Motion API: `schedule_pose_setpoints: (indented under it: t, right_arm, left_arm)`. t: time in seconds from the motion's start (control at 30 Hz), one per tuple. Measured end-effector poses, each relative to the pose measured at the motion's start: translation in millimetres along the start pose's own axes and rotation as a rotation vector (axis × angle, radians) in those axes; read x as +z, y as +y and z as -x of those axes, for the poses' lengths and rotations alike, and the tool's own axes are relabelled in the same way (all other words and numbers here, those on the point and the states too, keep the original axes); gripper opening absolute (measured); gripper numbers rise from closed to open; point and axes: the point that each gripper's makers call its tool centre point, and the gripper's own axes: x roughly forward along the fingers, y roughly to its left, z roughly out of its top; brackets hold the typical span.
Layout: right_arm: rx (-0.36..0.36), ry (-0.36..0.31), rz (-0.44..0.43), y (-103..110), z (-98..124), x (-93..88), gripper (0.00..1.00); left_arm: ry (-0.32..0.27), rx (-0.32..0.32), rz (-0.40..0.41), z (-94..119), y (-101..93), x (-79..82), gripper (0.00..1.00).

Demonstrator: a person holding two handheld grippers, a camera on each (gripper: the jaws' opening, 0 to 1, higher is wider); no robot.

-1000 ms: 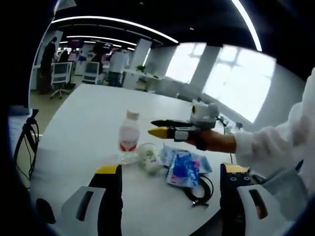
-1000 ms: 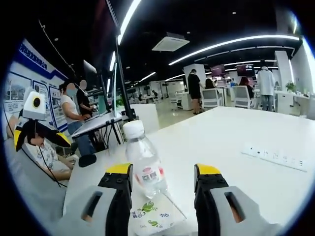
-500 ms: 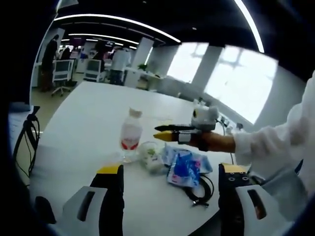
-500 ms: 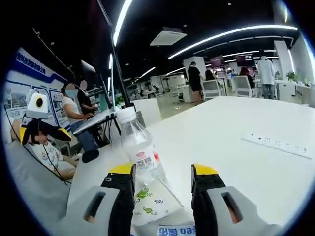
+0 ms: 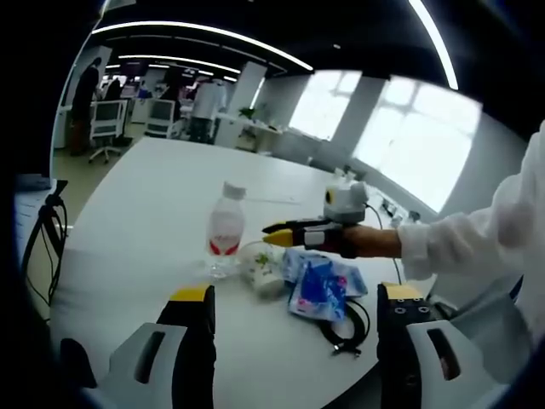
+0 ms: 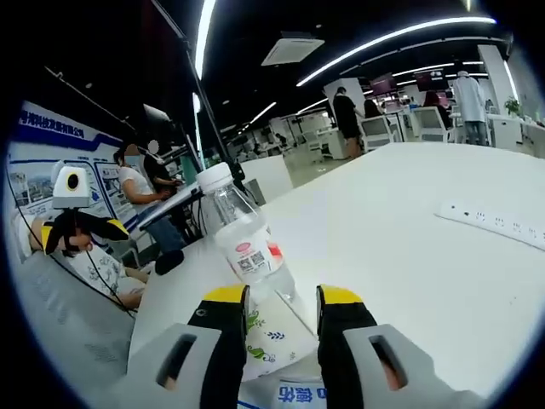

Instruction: Arrange the tabletop items into an orderly group along one side of the table until the central work area is clear of visible clutter.

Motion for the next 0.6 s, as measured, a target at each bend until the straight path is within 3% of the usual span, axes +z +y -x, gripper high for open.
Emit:
schedule_pose_setpoints:
  t: [0.27,0.6]
  right_arm:
    - [0.053,0.024,-0.039,9,9,-6.5,0.14]
    - [0.066,0.045,-0.031,2,12,-6.4,0.12]
  left_arm:
    - [0.004,-0.003,0.000,-1,0.3,-1.0,0.74]
    - [0.018,-0.008,-0.007,-3,0.2,-4.0,0.74]
